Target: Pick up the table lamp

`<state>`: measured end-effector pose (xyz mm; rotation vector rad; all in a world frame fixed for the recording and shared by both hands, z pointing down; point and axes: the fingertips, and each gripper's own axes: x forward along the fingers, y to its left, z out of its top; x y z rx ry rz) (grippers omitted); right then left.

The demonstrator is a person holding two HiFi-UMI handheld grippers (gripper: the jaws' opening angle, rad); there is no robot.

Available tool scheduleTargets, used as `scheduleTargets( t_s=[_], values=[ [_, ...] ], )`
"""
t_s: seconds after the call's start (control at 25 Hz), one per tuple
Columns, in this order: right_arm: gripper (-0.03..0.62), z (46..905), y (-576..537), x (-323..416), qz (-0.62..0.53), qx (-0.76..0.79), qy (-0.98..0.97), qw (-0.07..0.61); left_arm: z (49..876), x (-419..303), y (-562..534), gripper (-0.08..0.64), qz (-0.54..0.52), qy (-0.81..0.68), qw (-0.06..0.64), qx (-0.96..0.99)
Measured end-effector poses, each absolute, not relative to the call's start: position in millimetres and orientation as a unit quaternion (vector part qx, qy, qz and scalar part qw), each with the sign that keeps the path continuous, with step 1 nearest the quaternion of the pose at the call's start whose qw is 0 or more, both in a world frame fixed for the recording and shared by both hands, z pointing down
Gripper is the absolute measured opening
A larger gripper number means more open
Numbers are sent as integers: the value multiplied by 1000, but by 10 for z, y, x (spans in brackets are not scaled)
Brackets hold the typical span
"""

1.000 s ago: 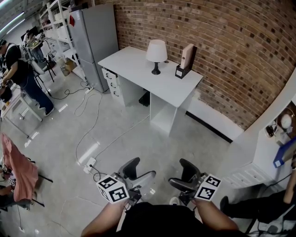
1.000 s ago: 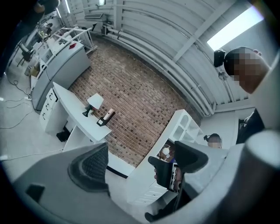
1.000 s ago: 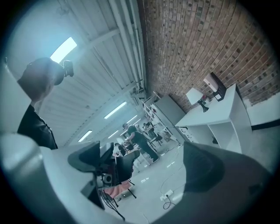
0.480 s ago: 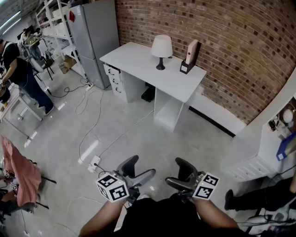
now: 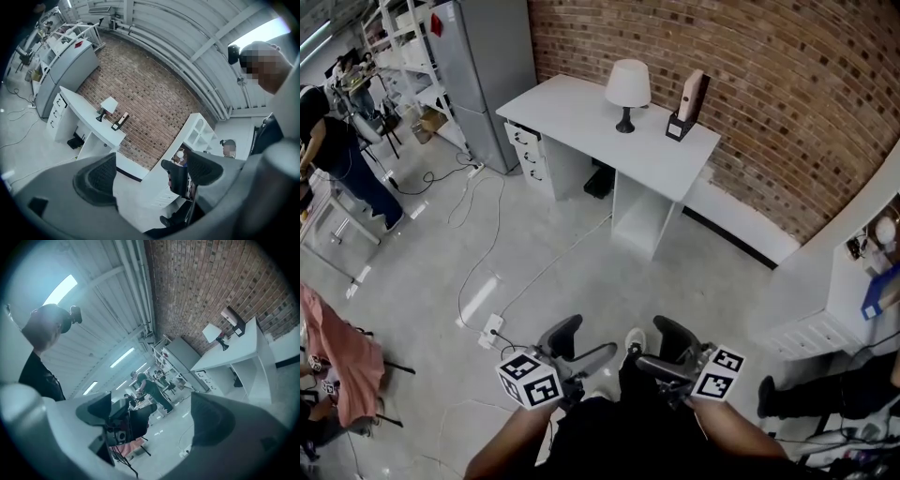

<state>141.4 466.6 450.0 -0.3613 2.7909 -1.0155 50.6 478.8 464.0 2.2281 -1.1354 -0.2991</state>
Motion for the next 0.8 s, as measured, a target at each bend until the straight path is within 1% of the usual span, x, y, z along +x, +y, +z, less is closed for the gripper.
scheduleTargets(
  t_s=[0.32, 0.68, 0.8],
  values=[
    [522, 4541, 3854, 1243, -340, -114, 929, 95, 4717, 486, 4132, 472, -102, -419, 305, 849],
    [495, 4174, 2404, 1084, -317, -94, 936, 118, 4337, 213, 2660, 472, -129, -439, 292, 840],
    [491, 4114, 1993, 1073, -311, -87, 938, 124, 4377, 250, 2284, 472, -124, -444, 293, 838]
  ],
)
